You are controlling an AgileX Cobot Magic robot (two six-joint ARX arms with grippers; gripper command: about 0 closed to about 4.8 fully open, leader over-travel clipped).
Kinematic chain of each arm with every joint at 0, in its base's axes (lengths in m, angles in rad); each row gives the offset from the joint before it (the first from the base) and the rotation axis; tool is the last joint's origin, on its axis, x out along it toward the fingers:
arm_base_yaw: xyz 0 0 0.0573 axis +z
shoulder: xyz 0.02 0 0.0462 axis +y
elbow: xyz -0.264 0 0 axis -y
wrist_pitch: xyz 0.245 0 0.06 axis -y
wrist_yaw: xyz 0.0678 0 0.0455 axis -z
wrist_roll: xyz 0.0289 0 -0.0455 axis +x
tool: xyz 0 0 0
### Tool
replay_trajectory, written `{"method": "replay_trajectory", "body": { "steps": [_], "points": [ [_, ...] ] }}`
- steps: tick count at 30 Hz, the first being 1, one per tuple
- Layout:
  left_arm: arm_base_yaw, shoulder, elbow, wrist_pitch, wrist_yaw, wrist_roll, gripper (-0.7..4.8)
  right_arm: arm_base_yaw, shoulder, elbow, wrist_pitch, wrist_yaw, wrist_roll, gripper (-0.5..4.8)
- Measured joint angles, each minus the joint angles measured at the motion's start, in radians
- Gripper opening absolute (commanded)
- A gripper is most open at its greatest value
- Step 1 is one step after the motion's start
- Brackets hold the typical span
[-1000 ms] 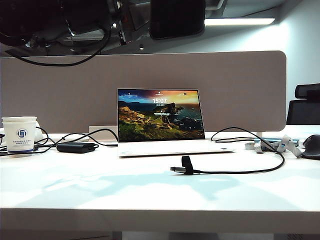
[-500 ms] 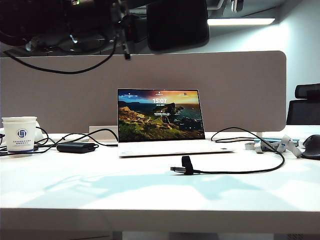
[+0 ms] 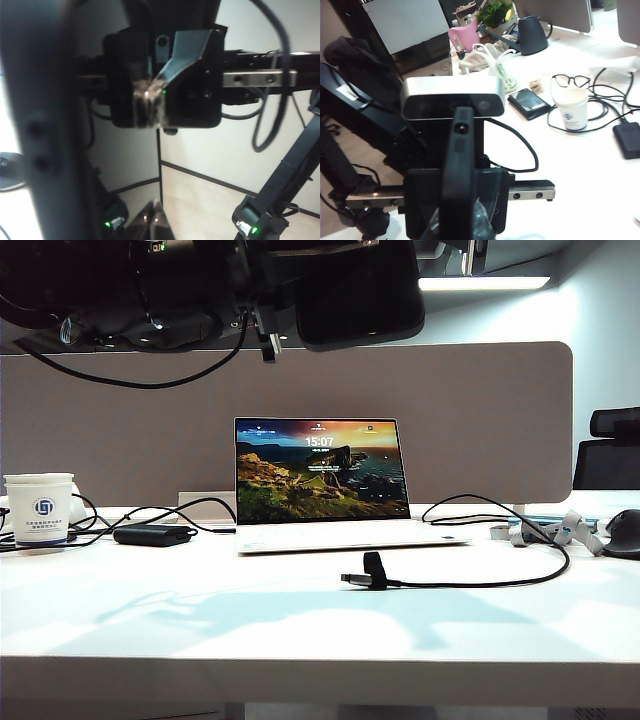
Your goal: Pick up the black phone, pick up the charger plug, insert the charger plug into the phone's charging port, and finally place the connected phone back on the desk.
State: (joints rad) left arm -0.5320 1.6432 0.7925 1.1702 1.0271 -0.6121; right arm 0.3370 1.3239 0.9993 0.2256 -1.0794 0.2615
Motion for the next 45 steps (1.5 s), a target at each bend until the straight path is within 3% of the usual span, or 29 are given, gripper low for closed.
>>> {"method": "replay_trajectory", "body": {
  "steps": [3,4,5,6,7,12,15,18,21,23,26,27,29,31,39,40,42,43,45],
  "points": [
    [0.0,0.0,0.0,0.001,0.008,0.013,-0.07,0.002,0.0,0.0,0.001,-0.008,0.0,0.13],
    [0.0,0.0,0.0,0.0,0.008,0.015,-0.07,0.001,0.0,0.0,0.001,-0.009,0.0,0.86],
    [0.0,0.0,0.0,0.0,0.008,0.021,-0.07,0.001,0.0,0.0,0.001,-0.01,-0.001,2.65],
    [0.0,0.0,0.0,-0.002,0.003,0.032,-0.07,0.002,0.0,0.0,0.003,-0.008,-0.002,4.05],
    [-0.001,0.002,0.0,-0.016,-0.008,0.034,-0.07,0.003,-0.001,0.001,0.01,-0.009,-0.001,4.31],
    [0.004,0.006,-0.002,-0.037,-0.025,0.106,-0.07,-0.026,-0.012,0.002,0.017,0.012,0.026,4.31],
    [0.018,0.006,-0.002,-0.037,-0.082,0.163,-0.07,-0.066,-0.068,0.002,0.022,0.046,0.026,4.24],
    [0.045,0.006,-0.002,-0.038,-0.131,0.19,-0.07,-0.121,-0.103,0.002,0.021,0.076,0.026,3.5],
    [0.077,-0.007,-0.002,-0.071,-0.152,0.198,-0.07,-0.147,-0.129,0.002,-0.014,0.067,0.024,3.31],
    [0.106,-0.047,-0.002,-0.129,-0.193,0.253,-0.07,-0.161,-0.13,0.003,-0.068,0.074,0.017,2.81],
    [0.12,-0.119,-0.002,-0.284,-0.254,0.37,-0.07,-0.154,-0.128,0.003,-0.214,0.109,-0.095,2.36],
    [0.116,-0.167,-0.002,-0.419,-0.3,0.468,-0.07,-0.151,-0.127,0.003,-0.292,0.14,-0.166,2.33],
    [0.116,-0.217,-0.002,-0.571,-0.364,0.578,-0.07,-0.122,-0.126,0.003,-0.399,0.222,-0.258,2.28],
    [0.116,-0.243,-0.002,-0.636,-0.4,0.618,-0.07,-0.109,-0.123,0.003,-0.484,0.268,-0.327,2.28],
    [0.124,-0.275,-0.002,-0.635,-0.403,0.619,-0.07,0.037,0.008,0.002,-0.581,0.428,-0.512,2.29],
    [0.124,-0.275,-0.002,-0.636,-0.403,0.619,-0.07,0.044,0.025,0.001,-0.593,0.433,-0.497,2.29],
    [0.124,-0.275,-0.002,-0.637,-0.403,0.619,-0.07,0.043,0.063,0.003,-0.612,0.46,-0.282,2.29],
    [0.126,-0.275,-0.002,-0.642,-0.403,0.619,-0.07,0.037,0.105,0.004,-0.609,0.476,-0.047,2.29],
    [0.126,-0.275,-0.002,-0.654,-0.403,0.618,-0.07,0.04,0.169,0.003,-0.621,0.481,0.287,2.28]
  ]
}}
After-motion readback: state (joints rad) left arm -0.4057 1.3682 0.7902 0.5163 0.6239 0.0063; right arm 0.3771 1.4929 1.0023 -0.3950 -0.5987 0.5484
